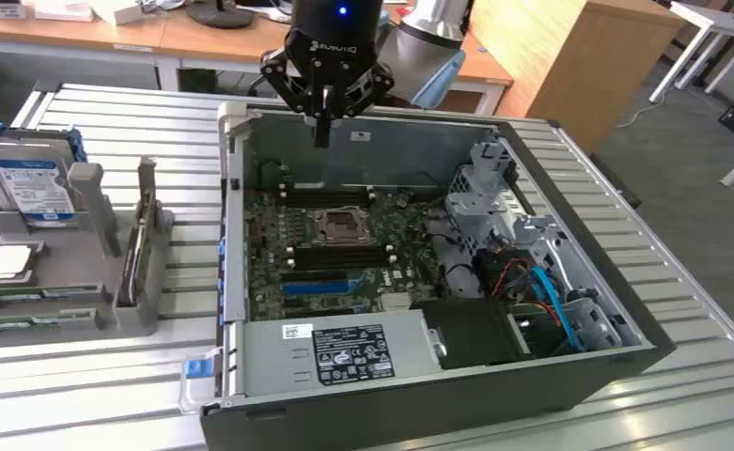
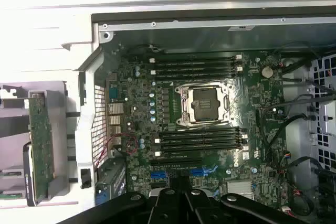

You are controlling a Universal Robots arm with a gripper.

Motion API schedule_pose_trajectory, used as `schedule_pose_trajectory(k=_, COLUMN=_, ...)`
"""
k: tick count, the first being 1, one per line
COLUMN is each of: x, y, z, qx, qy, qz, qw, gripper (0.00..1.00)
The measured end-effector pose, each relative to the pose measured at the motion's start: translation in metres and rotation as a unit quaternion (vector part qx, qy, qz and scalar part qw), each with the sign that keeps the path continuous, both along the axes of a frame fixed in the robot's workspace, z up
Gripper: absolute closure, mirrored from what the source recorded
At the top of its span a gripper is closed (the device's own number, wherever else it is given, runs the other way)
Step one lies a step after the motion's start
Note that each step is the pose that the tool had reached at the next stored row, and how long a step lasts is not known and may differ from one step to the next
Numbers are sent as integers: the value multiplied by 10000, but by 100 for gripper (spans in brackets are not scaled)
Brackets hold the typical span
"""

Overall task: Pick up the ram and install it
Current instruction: 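Reach for the ram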

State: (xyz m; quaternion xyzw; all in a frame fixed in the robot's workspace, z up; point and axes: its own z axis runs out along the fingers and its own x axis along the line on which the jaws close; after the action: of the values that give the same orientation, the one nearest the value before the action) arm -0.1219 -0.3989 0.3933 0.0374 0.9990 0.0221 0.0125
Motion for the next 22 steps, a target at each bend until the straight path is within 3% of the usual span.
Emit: schedule_pose_trajectory(k=22, x=-129, y=0, z=-3, qx=0, qy=0, qz=0, qw=10000, gripper=90)
